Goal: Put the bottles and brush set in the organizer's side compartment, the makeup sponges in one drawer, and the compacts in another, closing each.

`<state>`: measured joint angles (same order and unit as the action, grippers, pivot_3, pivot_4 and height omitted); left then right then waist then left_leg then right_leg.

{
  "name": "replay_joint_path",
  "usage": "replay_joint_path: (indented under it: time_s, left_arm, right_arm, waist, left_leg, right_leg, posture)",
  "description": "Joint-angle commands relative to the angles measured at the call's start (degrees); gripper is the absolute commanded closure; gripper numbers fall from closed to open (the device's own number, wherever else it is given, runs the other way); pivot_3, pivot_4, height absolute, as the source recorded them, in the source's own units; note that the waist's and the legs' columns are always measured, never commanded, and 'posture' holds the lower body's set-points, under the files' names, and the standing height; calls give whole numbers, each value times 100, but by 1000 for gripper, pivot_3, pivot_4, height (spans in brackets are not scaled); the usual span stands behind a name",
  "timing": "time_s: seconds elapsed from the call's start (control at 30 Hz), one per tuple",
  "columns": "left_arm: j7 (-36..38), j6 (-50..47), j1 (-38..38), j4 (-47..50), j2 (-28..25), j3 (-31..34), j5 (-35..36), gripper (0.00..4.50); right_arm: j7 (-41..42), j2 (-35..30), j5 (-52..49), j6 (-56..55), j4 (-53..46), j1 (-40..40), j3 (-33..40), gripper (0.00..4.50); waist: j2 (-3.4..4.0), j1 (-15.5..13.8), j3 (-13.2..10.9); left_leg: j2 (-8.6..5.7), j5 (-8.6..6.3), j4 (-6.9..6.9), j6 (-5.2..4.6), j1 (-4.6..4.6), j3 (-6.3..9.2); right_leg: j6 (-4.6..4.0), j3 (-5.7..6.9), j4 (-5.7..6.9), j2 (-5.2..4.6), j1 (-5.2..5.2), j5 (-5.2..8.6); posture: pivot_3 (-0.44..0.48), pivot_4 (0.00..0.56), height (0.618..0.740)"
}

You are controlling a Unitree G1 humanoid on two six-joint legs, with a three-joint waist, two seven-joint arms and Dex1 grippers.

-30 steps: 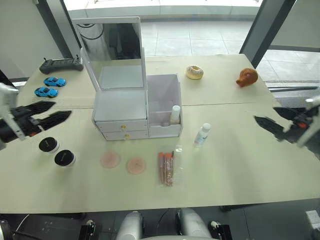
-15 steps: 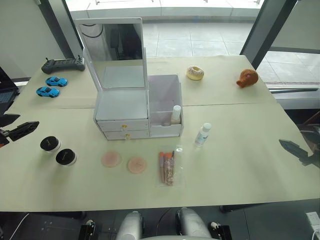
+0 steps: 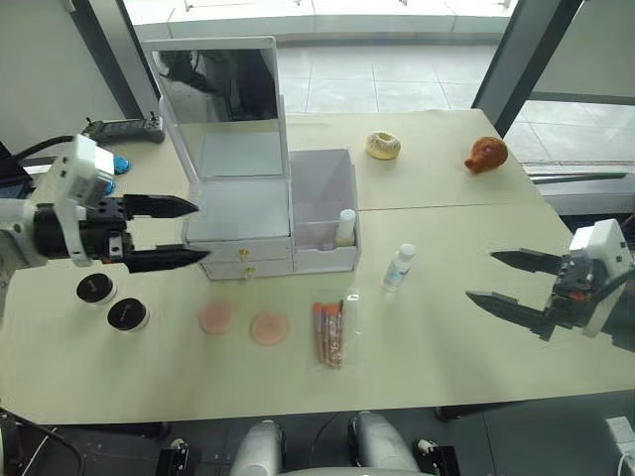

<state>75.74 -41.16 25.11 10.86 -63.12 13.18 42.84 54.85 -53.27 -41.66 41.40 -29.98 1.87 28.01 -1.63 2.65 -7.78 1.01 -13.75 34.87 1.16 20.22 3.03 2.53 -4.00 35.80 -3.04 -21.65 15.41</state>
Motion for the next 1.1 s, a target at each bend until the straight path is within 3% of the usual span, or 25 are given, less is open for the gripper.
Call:
replay_joint_path:
  time_s: [0.03, 0.2, 0.43, 0.53, 0.63, 1.1]
  left_arm:
    - [-33, -92, 163, 521, 8, 3, 240, 0]
    - [-492, -293, 312, 1016, 378, -167, 449, 0]
    - [-962, -348, 55, 1343, 595, -55, 512, 0]
    - [-1071, -340, -94, 1425, 607, 3, 533, 0]
    - [-1179, -398, -214, 1474, 604, 69, 601, 0]
    - [-1601, -499, -392, 1488, 600, 170, 733, 0]
  right_arm:
    - [-370, -21, -78, 130, -399, -400, -425, 24]
    - [-1040, 296, 465, 146, 151, -1226, -1436, 24]
    - [-1322, 690, 829, 171, 991, -1843, -1981, 24]
    - [-1298, 816, 919, 79, 1222, -1961, -2077, 593]
    - [-1244, 895, 1078, -43, 1310, -2032, -2220, 1593]
    - [-1010, 1236, 1442, -362, 1668, -2216, -2580, 1593]
  waist:
    - [1, -4, -1]
    - [-7, -30, -3]
    - [-6, -40, -3]
    - [-4, -35, -2]
    - [-4, -36, -2]
    - [-4, -37, -2]
  left_leg:
    - [0, 0, 2, 0, 0, 0]
    - [-3, 0, 15, 0, -1, 3]
    - [-7, 1, 23, -1, -1, 7]
    - [-4, 1, 19, -2, -3, 9]
    - [-5, 1, 22, -2, -2, 9]
    - [-5, 1, 22, -2, -2, 10]
  right_leg:
    - [0, 0, 0, 1, 0, 0]
    - [0, 1, -3, -1, -2, 0]
    - [-4, 2, -1, -3, -17, -4]
    - [-5, 2, 1, 0, -19, -4]
    - [-5, 2, 1, 0, -20, -5]
    - [-6, 2, 2, 0, -21, -5]
  posture:
    - [0, 150, 740]
    - [0, 150, 740]
    - [0, 150, 740]
    - [0, 150, 740]
    - [0, 150, 740]
    - [0, 150, 740]
